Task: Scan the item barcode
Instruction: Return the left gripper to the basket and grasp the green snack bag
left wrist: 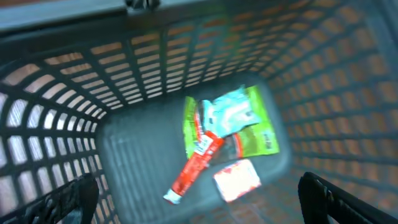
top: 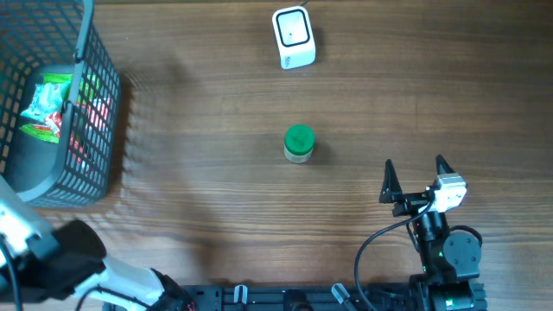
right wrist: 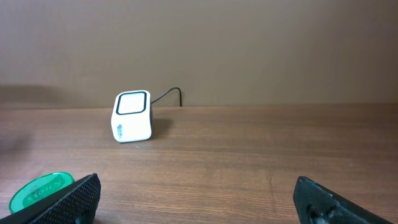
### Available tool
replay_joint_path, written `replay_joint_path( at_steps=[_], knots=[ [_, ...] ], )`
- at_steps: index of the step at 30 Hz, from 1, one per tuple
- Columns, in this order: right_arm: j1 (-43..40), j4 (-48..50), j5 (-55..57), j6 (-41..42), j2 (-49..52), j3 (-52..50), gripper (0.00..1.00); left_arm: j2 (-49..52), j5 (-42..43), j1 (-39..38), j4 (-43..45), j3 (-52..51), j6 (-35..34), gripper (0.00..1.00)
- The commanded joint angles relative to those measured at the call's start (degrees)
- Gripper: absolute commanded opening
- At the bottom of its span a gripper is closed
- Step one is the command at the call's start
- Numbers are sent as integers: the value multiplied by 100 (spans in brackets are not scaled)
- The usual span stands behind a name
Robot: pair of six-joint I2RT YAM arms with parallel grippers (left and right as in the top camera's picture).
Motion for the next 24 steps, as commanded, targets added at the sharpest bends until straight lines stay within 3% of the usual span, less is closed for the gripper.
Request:
replay_joint_path(
  at_steps=[1,10,14,24],
  knots=[
    [2,35,11,-57,-35,-7,100,892,136,26,111,-142,330,100],
    [2,35,11,-59,-35,-7,100,2570,264,-125,546,-142,520,100],
    [2,35,11,-57,-35,-7,100,2997,1036,-122,953,-142,881,100],
    [2,35,11,-59,-35,-7,100,3753,1075,-127,1093,-142,881,100]
  ],
)
